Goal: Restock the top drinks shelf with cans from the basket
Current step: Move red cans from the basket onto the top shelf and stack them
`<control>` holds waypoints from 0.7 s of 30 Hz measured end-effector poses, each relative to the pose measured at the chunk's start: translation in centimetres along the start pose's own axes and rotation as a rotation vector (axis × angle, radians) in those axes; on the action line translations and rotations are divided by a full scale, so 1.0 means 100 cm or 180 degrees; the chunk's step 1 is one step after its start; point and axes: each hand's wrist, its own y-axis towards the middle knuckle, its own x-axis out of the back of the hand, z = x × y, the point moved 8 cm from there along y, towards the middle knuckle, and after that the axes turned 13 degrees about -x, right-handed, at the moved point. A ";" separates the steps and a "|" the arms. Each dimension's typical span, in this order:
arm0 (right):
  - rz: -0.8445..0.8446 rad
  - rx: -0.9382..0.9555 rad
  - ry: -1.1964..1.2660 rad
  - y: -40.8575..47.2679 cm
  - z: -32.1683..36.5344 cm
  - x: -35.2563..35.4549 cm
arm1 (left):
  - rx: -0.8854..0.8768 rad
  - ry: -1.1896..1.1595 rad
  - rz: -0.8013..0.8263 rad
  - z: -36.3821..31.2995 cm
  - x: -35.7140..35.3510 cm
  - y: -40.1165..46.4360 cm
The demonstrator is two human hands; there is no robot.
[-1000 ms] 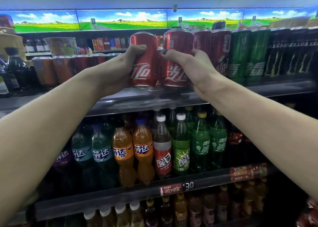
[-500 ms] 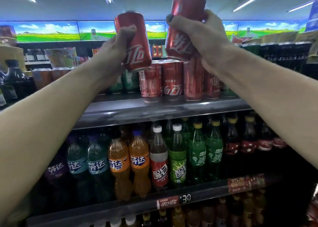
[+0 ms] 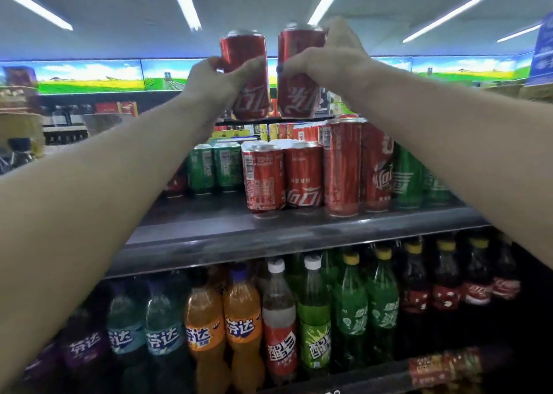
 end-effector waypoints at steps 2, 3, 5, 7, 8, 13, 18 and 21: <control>0.0177 0.0093 -0.0107 0.017 -0.014 -0.014 | 0.0116 -0.0031 0.0062 0.008 -0.002 0.006; 0.0172 0.0087 -0.0152 0.015 -0.009 -0.015 | 0.0184 -0.0038 0.0113 0.012 -0.004 0.009; 0.0123 -0.0001 -0.0375 0.032 -0.004 -0.012 | 0.0313 -0.0069 0.0217 0.017 -0.008 0.013; 0.0096 0.0008 -0.0668 0.037 -0.008 -0.016 | 0.0376 -0.0084 0.0251 0.024 -0.010 0.017; 0.0100 0.0072 -0.0796 0.041 -0.009 -0.019 | 0.0402 -0.0101 0.0229 0.028 -0.011 0.019; 0.0187 0.0062 -0.1220 0.051 -0.014 -0.030 | 0.0476 -0.0101 0.0241 0.048 -0.019 0.023; 0.0374 0.0031 -0.1453 0.063 -0.028 -0.042 | 0.0552 -0.0041 0.0309 0.068 -0.020 0.017; 0.0412 0.0052 -0.1495 0.067 -0.030 -0.046 | 0.0571 -0.0102 0.0309 0.074 -0.018 0.017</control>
